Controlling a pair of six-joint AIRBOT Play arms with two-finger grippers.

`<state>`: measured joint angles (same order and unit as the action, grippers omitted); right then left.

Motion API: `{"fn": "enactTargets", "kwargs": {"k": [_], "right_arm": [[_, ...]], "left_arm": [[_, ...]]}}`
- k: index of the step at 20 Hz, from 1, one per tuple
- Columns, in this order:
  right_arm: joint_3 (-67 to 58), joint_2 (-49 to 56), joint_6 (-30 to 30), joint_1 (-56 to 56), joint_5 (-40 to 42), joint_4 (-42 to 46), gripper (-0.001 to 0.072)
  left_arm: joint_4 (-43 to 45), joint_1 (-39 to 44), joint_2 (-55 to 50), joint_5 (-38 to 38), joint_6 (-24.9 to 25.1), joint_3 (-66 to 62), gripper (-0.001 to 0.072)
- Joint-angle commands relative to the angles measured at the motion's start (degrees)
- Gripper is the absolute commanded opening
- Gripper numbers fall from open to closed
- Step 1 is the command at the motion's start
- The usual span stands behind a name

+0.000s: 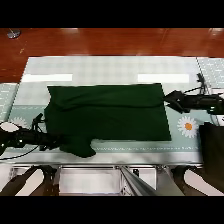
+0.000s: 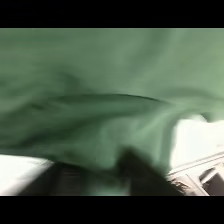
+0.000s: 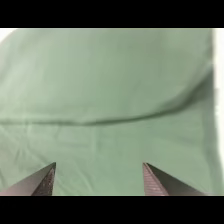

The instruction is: Fold the shirts.

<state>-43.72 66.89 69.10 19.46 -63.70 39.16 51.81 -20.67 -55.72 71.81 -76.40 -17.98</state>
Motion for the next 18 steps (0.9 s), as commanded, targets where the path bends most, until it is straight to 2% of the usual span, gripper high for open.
{"fn": "enactTargets", "kwargs": {"k": [1, 3, 4, 6, 10, 18], "right_arm": [[-2.95, -0.04, 1.84, 10.40, -8.61, 4.26, 0.0620], [-2.91, -0.04, 3.41, 13.57, -14.91, 13.92, 0.0620], [-2.36, -0.04, 6.08, 13.51, -17.59, 20.39, 0.0620], [0.96, -0.04, 9.97, 12.74, -19.08, 25.99, 0.0620], [8.70, 1.03, 9.94, 7.02, -17.11, 27.71, 0.0621], [9.16, 5.46, 10.03, 3.87, -14.03, 24.24, 0.0621]], "left_arm": [[-6.40, 0.94, -0.55, 2.36, 7.54, -0.09, 0.0022], [-7.50, 0.94, -0.57, 2.14, 8.50, -0.13, 0.0022], [-7.54, 0.94, -0.55, 2.14, 8.66, -0.13, 0.0022], [-7.54, 0.94, -0.57, 2.14, 8.94, -0.13, 0.0023], [-7.52, 0.94, -0.57, 2.21, 8.92, -0.11, 0.0023], [-7.50, 0.94, -0.57, 2.14, 8.87, -0.11, 0.0023]]}}
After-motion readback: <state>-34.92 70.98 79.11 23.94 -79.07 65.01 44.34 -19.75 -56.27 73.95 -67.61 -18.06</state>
